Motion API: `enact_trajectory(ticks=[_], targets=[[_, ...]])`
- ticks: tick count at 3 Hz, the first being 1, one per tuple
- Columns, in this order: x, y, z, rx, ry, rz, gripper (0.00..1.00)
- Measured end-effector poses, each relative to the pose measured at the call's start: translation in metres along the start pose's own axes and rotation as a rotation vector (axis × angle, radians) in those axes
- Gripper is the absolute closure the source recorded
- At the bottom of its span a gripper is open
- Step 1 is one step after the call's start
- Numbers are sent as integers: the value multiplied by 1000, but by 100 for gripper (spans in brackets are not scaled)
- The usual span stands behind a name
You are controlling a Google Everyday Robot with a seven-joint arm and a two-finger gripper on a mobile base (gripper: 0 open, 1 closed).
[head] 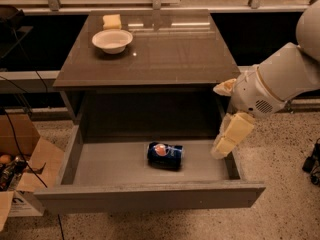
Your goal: Pick pepsi can from top drawer and place on counter
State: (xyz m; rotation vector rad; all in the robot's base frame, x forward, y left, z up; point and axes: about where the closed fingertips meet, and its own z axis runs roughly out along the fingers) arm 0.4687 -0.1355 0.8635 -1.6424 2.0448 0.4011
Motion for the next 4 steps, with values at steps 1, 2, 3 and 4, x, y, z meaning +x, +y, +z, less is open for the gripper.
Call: enact_trajectory(ticks=[1,2,3,4], targets=[[-1,1,6,-5,11,8,0],[-7,-2,45,-54,-17,-4,0],[-11,-13,116,-115,-57,-20,0],[-6,-30,161,-118,-79,0,0]])
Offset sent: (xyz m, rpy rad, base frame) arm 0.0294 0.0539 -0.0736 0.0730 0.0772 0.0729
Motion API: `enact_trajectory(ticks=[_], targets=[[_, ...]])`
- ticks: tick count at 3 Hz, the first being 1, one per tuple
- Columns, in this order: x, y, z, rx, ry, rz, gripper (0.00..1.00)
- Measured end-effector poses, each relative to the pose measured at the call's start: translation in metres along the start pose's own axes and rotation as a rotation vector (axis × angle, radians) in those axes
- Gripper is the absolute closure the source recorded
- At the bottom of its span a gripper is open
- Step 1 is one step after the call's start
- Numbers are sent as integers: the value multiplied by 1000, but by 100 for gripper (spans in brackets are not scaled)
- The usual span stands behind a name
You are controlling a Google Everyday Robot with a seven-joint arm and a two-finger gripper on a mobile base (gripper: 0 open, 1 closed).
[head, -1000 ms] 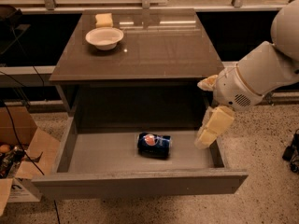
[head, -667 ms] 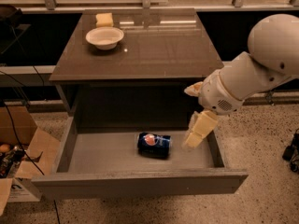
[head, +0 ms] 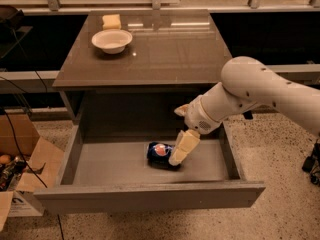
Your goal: Pick pepsi can from top drawer and place on counter
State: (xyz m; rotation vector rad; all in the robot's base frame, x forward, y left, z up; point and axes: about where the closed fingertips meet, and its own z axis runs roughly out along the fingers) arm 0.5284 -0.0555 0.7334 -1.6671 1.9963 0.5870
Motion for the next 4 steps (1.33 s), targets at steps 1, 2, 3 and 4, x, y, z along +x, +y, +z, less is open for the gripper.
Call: enact_trajectory(ticks=[1,2,3,4], targets=[[23,-14,44,4,3,59,0],[45,-22,82,-1,19,125,0],[68,-27,107,0,46,216,27],[69,-27,105,25,37,238,50]])
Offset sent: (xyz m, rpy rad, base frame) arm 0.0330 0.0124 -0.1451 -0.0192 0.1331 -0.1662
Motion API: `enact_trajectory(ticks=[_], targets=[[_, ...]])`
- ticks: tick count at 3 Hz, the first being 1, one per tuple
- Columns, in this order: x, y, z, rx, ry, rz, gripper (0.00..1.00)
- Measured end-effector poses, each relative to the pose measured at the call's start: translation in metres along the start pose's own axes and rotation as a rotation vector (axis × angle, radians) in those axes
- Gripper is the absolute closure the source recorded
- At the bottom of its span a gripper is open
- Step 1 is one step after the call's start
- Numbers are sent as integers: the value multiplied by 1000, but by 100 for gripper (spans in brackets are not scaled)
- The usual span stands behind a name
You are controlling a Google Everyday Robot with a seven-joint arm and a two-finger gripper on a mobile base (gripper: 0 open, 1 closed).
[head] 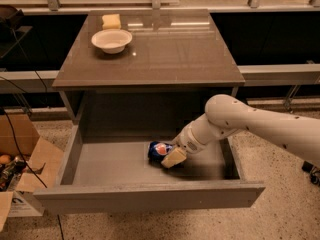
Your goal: Pick pepsi can from top drawer and place on counter
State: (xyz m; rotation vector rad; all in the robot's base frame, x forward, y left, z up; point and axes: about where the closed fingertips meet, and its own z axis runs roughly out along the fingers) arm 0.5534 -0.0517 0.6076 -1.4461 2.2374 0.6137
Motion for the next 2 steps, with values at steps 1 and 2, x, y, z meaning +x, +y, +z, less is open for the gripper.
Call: enact_trajectory(ticks=[1,2], targets=[[-3,-3,-18,31,-31,46,73],[-24,-12,-72,60,-79,19,96]])
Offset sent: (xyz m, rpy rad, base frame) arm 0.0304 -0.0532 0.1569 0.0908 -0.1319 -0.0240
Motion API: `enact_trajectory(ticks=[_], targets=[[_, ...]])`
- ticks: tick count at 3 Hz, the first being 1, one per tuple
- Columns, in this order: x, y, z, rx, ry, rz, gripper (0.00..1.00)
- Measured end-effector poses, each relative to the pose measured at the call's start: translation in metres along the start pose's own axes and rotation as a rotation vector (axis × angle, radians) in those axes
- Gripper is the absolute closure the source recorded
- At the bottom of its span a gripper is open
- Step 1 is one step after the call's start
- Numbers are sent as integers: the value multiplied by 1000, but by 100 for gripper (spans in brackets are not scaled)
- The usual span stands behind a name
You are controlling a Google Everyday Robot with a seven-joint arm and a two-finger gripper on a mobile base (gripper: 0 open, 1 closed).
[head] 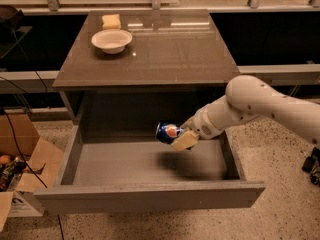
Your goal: Pick pepsi can from top drawer and place on counter
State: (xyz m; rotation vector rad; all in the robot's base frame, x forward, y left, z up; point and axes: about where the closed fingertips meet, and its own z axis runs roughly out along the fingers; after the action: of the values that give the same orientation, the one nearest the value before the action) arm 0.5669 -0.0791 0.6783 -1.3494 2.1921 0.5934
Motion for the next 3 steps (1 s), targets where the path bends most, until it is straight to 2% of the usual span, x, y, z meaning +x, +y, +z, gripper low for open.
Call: enact_trajectory(ticks=[1,2,3], targets=[[-45,-15,-96,62,-22,-125,100],[-82,-30,-152,122,-44,-213,100],[-125,-54,-179,158,-37,-289,100]])
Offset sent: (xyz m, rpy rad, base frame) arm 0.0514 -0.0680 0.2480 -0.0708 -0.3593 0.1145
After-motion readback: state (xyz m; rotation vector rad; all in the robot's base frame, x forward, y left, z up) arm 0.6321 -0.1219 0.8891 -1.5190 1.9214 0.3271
